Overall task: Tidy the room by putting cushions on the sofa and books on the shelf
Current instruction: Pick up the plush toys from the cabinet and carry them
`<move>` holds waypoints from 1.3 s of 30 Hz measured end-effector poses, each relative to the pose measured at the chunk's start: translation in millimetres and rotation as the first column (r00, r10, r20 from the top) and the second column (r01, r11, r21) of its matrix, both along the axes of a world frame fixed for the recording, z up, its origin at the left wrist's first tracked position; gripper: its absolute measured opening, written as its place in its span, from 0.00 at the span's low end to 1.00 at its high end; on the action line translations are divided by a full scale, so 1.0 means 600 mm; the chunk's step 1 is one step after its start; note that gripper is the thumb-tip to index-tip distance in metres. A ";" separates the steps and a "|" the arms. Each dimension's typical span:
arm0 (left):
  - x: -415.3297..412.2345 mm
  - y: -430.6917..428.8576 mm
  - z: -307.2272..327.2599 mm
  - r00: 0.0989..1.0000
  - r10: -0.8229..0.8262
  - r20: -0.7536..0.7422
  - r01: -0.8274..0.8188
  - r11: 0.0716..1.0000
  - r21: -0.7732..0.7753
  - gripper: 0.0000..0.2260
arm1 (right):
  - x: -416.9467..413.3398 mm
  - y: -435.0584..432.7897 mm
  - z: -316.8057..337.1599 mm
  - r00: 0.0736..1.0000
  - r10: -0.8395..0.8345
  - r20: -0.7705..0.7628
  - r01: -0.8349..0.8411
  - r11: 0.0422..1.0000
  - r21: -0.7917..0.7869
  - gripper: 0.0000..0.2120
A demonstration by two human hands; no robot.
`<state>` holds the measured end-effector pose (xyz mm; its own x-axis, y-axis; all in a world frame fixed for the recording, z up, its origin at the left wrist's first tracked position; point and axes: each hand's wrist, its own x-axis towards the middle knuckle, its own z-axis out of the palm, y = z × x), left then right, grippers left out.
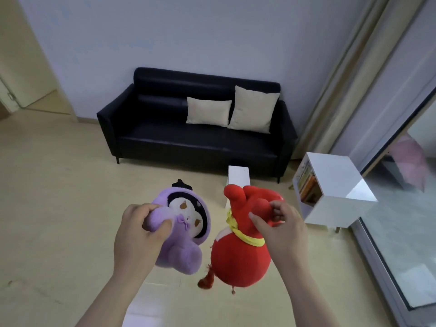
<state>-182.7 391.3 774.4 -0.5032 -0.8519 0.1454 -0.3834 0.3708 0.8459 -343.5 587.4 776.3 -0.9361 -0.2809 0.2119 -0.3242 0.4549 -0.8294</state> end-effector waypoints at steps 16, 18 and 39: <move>-0.292 -0.438 -0.017 0.999 0.043 0.005 -0.043 0.999 0.000 0.08 | -0.306 -0.451 -0.006 1.000 0.005 0.003 -0.005 0.996 0.094 0.20; -0.308 -0.472 -0.010 0.999 0.032 0.010 -0.032 0.999 0.009 0.08 | -0.319 -0.484 0.001 1.000 -0.002 0.017 0.000 0.996 0.094 0.20; -0.703 -1.039 -0.011 0.995 0.082 0.059 -0.080 0.996 -0.032 0.09 | -0.732 -1.072 -0.014 0.993 0.043 0.110 -0.050 0.997 0.065 0.21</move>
<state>-604.6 -232.0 767.8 -0.4413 -0.8859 0.1426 -0.4627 0.3608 0.8098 -782.5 -55.6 768.0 -0.9381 -0.3346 0.0892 -0.2562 0.4973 -0.8289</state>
